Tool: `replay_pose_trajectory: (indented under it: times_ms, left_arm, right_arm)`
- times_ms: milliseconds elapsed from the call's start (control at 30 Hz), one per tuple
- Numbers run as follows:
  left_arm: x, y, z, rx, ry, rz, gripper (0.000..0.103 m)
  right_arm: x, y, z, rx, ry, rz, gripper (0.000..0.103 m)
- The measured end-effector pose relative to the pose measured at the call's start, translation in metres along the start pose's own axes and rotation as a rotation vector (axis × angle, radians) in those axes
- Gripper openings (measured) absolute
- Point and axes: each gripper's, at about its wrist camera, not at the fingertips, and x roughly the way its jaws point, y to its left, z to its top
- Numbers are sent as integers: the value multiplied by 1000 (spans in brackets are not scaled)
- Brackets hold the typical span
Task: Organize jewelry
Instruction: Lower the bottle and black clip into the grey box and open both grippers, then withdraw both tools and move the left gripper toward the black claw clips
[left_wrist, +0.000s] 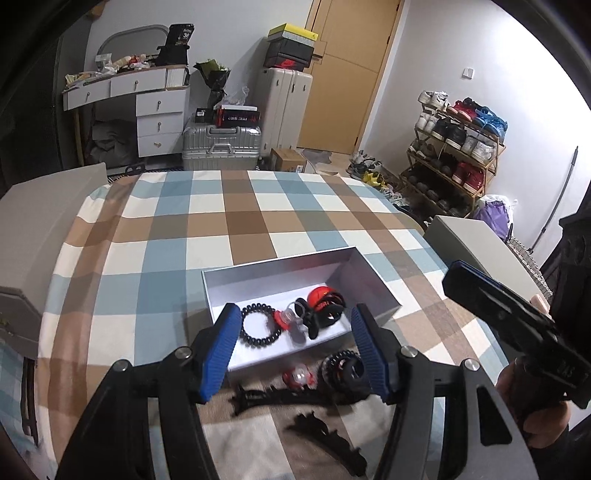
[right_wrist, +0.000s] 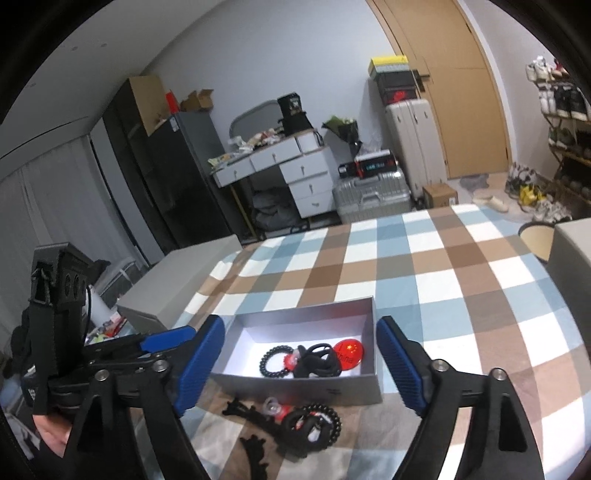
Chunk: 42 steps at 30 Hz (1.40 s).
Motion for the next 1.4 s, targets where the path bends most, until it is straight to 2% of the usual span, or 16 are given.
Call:
replay_pose_trajectory:
  times_ms: [100, 200, 300, 400, 533, 733, 833, 1000, 1133, 1300, 1400]
  left_arm:
    - [-6, -5, -4, 6, -8, 15, 58]
    - [-14, -12, -9, 22, -24, 39, 65]
    - [-19, -16, -16, 32, -30, 61, 74]
    - [-21, -20, -27, 40, -14, 96, 75]
    - [-21, -21, -42, 15, 12, 133, 84]
    - [-15, -22, -67, -5, 63, 165, 84]
    - [-9, -22, -79, -8, 113, 101, 84]
    - [5, -27, -91, -12, 188, 60, 84]
    - [18, -29, -95, -24, 236, 78, 84]
    - [29, -32, -97, -36, 260, 80, 84]
    - [36, -36, -95, -2, 285, 95, 84]
  right_arm:
    - [-14, 5, -4, -4, -25, 1, 95]
    - [-30, 7, -11, 5, -51, -3, 103]
    - [-38, 9, -18, 4, -49, -13, 103]
    - [-44, 9, -27, 5, -40, -24, 103]
    - [-55, 10, -44, -1, -42, -51, 103]
    - [-70, 7, -70, -29, -53, -124, 103]
    - [-72, 1, -81, -21, -54, -150, 103]
    - [-65, -14, -93, 35, 16, -161, 103]
    - [-60, -18, -102, 44, 61, -176, 103]
    - [-57, -26, -109, 104, 110, -102, 103]
    - [-56, -27, -111, 121, 121, -87, 103]
